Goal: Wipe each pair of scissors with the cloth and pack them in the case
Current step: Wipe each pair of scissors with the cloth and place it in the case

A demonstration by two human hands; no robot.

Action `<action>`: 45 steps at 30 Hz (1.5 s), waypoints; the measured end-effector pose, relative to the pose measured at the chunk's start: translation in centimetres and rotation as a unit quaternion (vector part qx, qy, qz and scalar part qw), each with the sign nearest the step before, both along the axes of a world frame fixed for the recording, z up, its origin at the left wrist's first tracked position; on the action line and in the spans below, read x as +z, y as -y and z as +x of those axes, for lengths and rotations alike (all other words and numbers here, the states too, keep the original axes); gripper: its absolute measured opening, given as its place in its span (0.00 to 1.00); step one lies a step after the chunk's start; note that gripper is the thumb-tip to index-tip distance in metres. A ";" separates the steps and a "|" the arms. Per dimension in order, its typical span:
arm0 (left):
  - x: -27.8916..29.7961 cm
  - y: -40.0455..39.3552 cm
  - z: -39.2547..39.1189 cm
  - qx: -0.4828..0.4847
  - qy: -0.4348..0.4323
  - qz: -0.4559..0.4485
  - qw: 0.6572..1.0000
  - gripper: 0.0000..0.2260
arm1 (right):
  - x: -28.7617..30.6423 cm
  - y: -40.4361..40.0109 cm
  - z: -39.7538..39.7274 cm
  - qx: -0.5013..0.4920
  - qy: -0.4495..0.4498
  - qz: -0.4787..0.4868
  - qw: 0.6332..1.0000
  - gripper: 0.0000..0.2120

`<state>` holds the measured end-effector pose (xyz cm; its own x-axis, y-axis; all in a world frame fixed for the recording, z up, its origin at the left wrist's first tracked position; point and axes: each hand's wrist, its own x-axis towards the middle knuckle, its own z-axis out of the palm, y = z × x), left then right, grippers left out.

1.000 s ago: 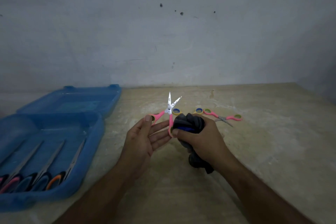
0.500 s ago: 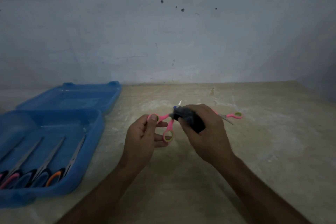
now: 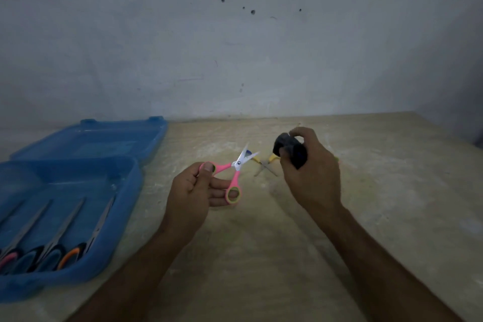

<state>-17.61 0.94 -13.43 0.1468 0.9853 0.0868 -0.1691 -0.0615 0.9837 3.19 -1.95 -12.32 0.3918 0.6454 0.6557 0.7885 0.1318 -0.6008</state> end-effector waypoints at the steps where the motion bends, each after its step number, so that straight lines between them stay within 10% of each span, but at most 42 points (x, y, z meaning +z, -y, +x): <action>1: 0.0 0.0 0.0 0.000 0.003 -0.005 1.000 0.12 | 0.2 0.3 -0.3 0.020 0.017 0.017 0.999 0.16; 6: 0.2 1.0 0.6 -0.019 -0.023 0.021 0.999 0.12 | -1.1 1.2 -4.4 0.154 0.154 -0.026 0.976 0.16; 13: -0.1 0.2 0.2 -0.004 -0.031 0.005 1.000 0.11 | -0.5 -0.5 0.2 0.012 0.038 0.010 0.999 0.08; 28: -0.6 0.1 0.4 -0.015 -0.054 0.030 0.998 0.13 | -1.6 0.7 -3.5 0.160 0.186 0.004 0.970 0.17; 45: -0.5 -0.6 -0.3 0.003 -0.046 0.031 0.998 0.12 | -1.0 -0.3 -0.5 0.033 0.071 0.045 0.996 0.14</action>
